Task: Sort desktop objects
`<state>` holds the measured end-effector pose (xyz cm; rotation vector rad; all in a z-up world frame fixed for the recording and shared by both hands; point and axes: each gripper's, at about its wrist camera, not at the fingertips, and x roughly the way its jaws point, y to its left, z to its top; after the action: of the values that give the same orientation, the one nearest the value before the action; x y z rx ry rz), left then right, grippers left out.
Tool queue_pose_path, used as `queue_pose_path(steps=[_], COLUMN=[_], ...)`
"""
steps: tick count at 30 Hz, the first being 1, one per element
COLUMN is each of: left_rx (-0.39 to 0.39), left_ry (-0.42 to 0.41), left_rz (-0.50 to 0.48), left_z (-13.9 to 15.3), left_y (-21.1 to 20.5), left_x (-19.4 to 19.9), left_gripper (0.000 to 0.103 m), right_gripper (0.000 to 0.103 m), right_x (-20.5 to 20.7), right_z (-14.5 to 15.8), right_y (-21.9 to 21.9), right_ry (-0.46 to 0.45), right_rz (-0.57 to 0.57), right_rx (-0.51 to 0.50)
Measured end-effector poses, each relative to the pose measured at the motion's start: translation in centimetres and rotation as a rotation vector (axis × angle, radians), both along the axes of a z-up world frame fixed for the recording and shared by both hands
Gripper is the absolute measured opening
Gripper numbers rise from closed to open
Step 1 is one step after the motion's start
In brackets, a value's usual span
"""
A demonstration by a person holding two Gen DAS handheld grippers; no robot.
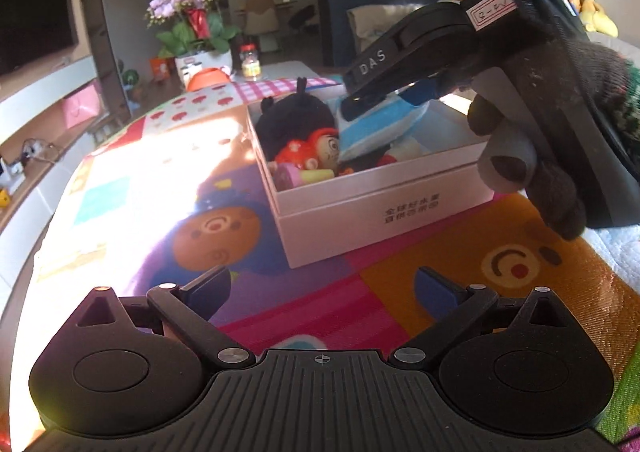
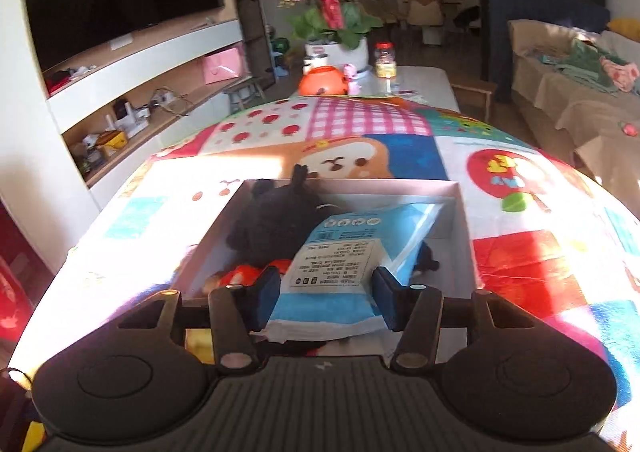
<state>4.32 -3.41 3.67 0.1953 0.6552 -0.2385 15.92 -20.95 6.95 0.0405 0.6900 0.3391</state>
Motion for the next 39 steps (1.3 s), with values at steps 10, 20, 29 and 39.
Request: queue_pose_path(steps=[10, 20, 29, 39], left_rx=[0.024, 0.004, -0.013, -0.082], left_ry=[-0.02, -0.02, 0.002, 0.029], left_rz=[0.019, 0.162, 0.345, 0.353], left_z=[0.2, -2.1, -3.4, -3.6], left_y=[-0.1, 0.5, 0.5, 1.4], left_x=[-0.2, -1.9, -0.6, -0.6], left_gripper=[0.103, 0.103, 0.103, 0.103], right_gripper=[0.05, 0.103, 0.103, 0.103], right_x=[-2.1, -16.9, -15.3, -14.3], right_z=[-0.1, -3.0, -7.0, -7.7], right_y=[-1.8, -1.6, -2.3, -2.3], right_ry=[-0.056, -0.115, 0.055, -0.003], right_rz=[-0.032, -0.054, -0.165, -0.211], right_rx=[-0.051, -0.128, -0.153, -0.134])
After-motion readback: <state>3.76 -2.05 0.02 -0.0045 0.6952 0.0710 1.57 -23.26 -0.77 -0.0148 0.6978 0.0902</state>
